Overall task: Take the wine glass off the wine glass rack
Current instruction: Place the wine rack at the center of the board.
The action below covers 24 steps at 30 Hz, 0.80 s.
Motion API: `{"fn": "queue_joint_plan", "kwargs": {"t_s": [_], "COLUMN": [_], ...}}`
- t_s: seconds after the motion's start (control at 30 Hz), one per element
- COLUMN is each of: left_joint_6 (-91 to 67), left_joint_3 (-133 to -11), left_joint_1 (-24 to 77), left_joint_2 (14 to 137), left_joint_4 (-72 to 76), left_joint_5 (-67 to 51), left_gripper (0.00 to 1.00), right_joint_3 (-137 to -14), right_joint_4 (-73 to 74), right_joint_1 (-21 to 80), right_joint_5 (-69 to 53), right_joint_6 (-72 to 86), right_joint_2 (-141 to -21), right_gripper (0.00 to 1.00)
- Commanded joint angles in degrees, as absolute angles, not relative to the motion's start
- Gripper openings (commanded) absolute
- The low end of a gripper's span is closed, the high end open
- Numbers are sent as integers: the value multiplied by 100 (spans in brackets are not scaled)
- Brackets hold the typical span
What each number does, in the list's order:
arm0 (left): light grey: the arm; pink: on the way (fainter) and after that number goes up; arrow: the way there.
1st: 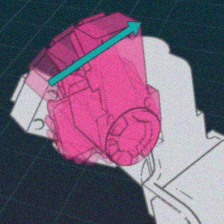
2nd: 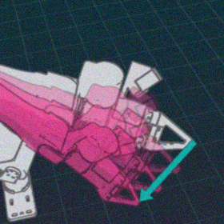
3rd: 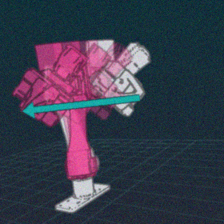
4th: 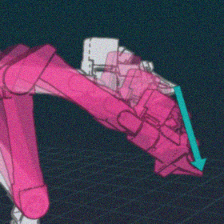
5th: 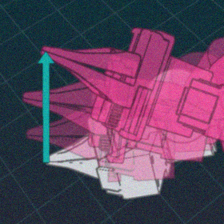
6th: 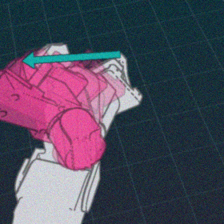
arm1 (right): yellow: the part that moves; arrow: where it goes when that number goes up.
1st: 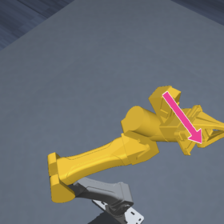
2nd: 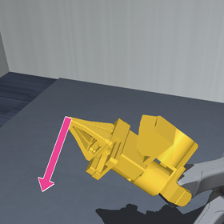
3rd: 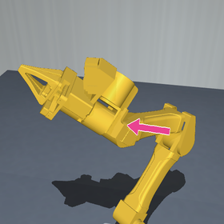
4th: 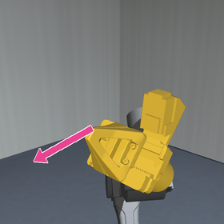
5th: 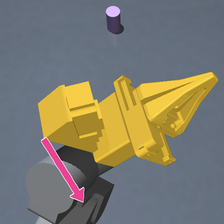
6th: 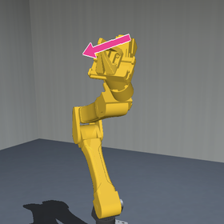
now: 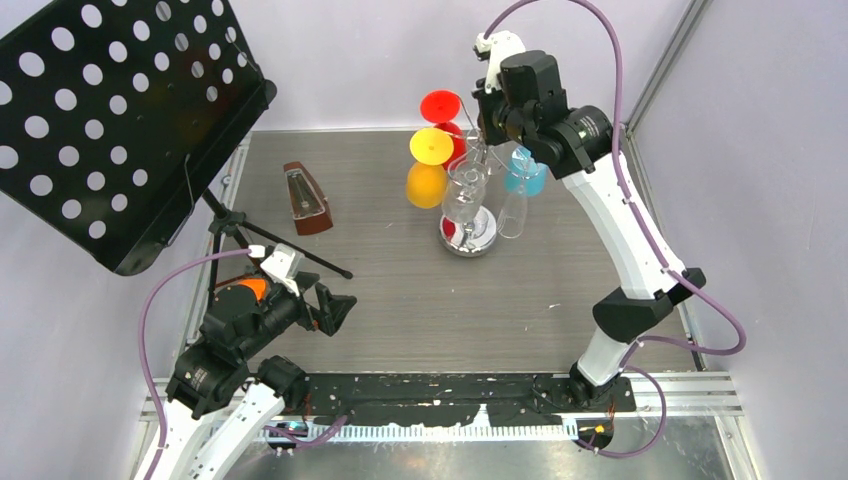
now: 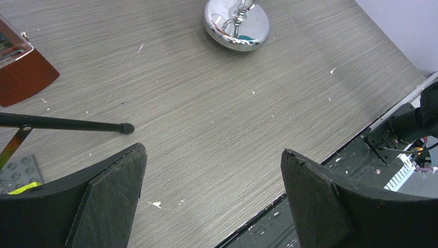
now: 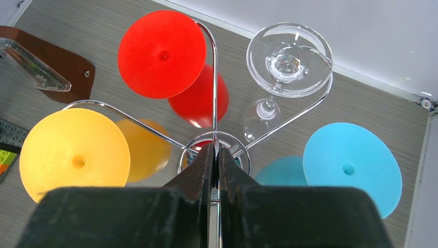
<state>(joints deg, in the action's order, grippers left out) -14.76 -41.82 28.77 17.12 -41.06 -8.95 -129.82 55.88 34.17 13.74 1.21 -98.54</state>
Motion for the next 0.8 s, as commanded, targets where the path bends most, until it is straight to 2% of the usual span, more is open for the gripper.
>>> {"fn": "queue_joint_plan", "kwargs": {"t_s": [0.0,0.77], "left_joint_6": [-1473,-1465], "left_joint_3": [-4160,-4162], "left_joint_1": [2883,2883], "left_joint_2": [1779,1828], "left_joint_4": [-3950,-3959], "left_joint_5": [-803,-775], "left_gripper": [99,99], "right_joint_3": [-13131,-11593], "right_joint_4": [3769,3268], "right_joint_1": [3528,3805], "right_joint_5": [1651,1597], "right_joint_6": [35,40], "right_joint_2": [-8879,-7948], "right_gripper": [6,6]}}
